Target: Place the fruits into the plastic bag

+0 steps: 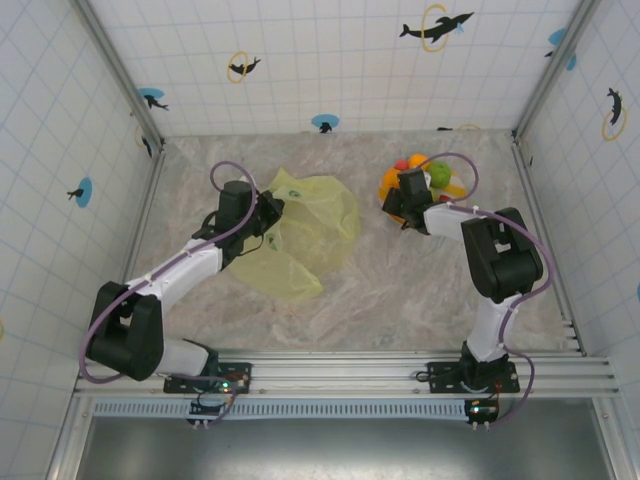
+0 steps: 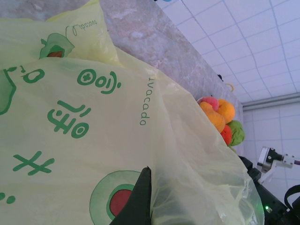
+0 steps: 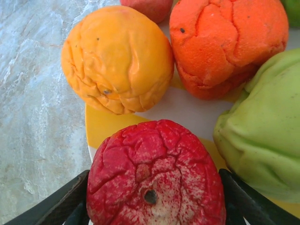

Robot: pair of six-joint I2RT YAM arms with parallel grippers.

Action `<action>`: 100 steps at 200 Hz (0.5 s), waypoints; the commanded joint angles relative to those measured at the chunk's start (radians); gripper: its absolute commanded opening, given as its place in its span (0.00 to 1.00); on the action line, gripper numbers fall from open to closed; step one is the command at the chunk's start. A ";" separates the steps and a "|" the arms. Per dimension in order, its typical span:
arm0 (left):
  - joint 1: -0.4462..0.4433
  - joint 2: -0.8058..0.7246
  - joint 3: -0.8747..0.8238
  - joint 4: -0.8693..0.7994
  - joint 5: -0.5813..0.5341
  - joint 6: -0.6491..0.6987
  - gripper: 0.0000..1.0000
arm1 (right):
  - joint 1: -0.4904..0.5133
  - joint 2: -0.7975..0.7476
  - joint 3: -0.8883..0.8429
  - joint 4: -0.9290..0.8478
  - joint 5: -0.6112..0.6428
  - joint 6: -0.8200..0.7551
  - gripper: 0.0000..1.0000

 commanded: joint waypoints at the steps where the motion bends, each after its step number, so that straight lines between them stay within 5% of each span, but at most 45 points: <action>1: 0.007 -0.001 -0.009 0.021 0.015 -0.012 0.00 | -0.001 0.017 0.030 0.011 0.027 -0.005 0.64; 60: 0.012 -0.003 -0.010 0.020 0.012 -0.012 0.00 | -0.010 -0.064 -0.017 0.030 -0.022 -0.033 0.55; 100: 0.013 -0.009 -0.009 0.018 0.009 -0.009 0.00 | -0.011 -0.289 -0.188 0.062 -0.133 -0.093 0.54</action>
